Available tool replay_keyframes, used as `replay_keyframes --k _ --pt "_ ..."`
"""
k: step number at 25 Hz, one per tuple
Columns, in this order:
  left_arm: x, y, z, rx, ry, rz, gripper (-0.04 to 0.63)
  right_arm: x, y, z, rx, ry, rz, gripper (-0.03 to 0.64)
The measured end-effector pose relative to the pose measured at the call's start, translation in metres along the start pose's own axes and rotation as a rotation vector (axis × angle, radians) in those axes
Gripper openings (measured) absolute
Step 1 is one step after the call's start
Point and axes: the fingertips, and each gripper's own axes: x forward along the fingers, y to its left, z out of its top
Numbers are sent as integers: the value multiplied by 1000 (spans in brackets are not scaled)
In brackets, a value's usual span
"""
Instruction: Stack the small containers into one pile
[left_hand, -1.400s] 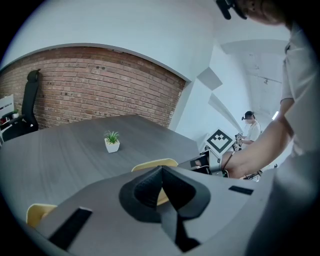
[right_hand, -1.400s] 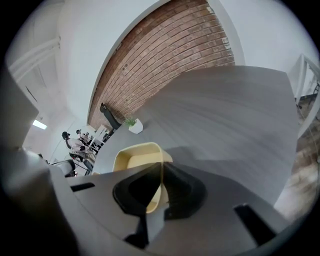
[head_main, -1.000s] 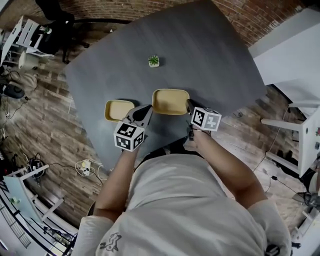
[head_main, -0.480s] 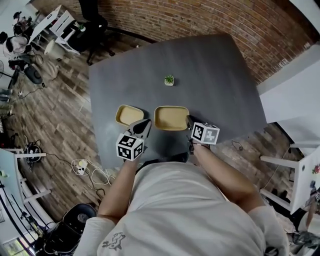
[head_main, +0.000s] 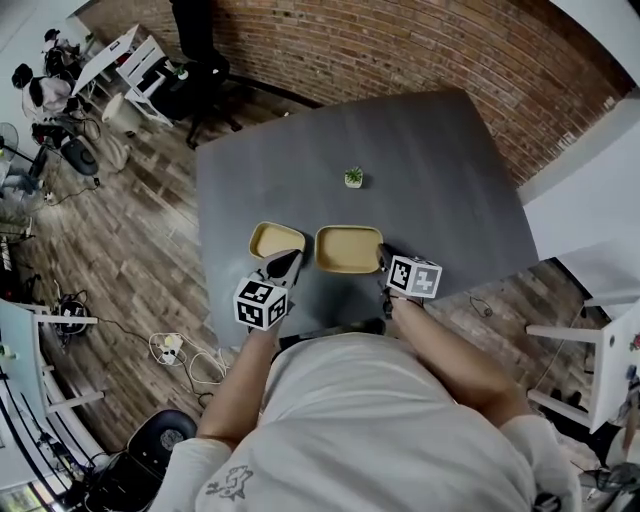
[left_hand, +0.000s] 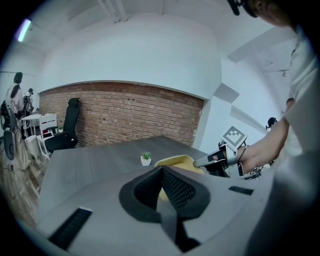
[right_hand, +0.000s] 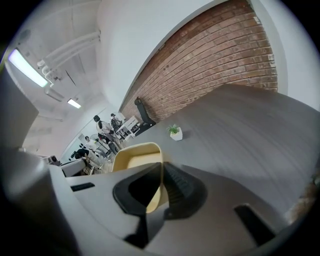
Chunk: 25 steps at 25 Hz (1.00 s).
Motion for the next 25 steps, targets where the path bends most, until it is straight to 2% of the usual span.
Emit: replay_keyframes --k 14,25 --pt "-63 66 -20 44 20 -124 12 21 78 -51 87 -66 -94 20" --pt "-122 107 -49 97 63 -253 12 45 150 -118 181 -102 -153 20"
